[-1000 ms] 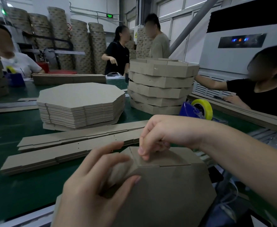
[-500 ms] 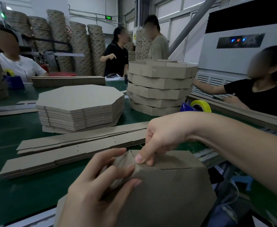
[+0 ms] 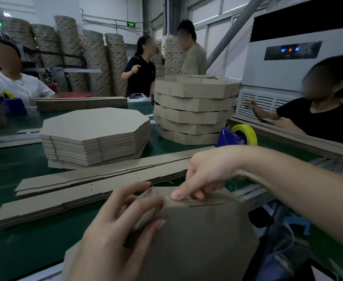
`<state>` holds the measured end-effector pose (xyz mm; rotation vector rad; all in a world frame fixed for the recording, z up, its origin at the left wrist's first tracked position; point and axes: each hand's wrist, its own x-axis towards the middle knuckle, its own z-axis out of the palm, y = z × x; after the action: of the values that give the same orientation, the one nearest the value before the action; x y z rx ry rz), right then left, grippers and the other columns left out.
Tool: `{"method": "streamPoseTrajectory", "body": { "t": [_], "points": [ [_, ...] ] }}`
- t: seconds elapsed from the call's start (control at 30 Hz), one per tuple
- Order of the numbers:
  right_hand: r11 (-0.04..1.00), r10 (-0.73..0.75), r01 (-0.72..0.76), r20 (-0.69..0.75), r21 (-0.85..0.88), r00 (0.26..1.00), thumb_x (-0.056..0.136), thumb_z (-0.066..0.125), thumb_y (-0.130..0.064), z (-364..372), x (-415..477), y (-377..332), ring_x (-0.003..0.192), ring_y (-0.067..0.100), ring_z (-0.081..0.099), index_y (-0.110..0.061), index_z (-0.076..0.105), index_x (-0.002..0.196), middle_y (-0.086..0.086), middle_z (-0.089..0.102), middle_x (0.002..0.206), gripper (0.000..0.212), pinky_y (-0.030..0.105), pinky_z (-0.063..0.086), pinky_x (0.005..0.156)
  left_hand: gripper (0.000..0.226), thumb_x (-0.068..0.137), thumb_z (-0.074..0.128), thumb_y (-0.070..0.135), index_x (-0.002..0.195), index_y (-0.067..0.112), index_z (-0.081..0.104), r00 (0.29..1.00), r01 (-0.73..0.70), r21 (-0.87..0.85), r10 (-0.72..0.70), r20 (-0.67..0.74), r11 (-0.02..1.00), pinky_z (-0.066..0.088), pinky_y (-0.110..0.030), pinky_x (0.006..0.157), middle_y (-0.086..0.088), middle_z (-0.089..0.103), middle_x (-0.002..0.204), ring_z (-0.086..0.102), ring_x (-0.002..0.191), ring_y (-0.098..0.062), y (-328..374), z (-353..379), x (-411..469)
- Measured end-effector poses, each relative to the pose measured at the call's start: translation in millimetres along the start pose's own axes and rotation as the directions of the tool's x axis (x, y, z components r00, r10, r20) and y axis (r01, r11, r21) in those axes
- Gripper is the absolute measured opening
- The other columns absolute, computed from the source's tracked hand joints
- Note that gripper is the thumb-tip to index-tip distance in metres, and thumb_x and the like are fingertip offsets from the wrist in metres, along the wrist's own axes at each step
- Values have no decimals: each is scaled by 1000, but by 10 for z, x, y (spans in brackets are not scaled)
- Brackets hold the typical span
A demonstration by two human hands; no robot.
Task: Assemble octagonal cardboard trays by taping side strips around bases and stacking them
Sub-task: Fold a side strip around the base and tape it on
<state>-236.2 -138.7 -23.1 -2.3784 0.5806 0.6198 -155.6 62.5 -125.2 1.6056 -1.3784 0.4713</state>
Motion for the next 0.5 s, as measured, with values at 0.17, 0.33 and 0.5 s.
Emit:
{"method": "streamPoseTrajectory", "body": {
  "t": [0.17,0.33,0.5],
  "points": [
    [981,-20,72,-278,178,960,81,66,-53,-141,-65,469,42,5,37,-25,67,57,-8,47,51,37,14,32,42,30,88,40,53,115,55,53,992,-52,161,32,126,986,55,-30,61,19,49,129,50,98,-1,53,-37,32],
    [950,311,-75,-906,303,287,91,59,-44,-487,30,1526,67,15,60,-17,68,91,2,65,82,28,28,46,54,32,86,41,48,115,53,53,980,-38,204,-4,199,978,50,-23,56,14,53,126,47,96,-1,101,-55,63],
    [849,529,-194,-794,492,299,95,50,-49,-408,111,2352,75,25,56,-8,65,102,13,64,97,43,37,45,70,30,84,43,46,110,51,55,982,-35,223,-8,189,974,51,-25,53,13,56,123,48,94,-2,134,-31,77]
  ]
}}
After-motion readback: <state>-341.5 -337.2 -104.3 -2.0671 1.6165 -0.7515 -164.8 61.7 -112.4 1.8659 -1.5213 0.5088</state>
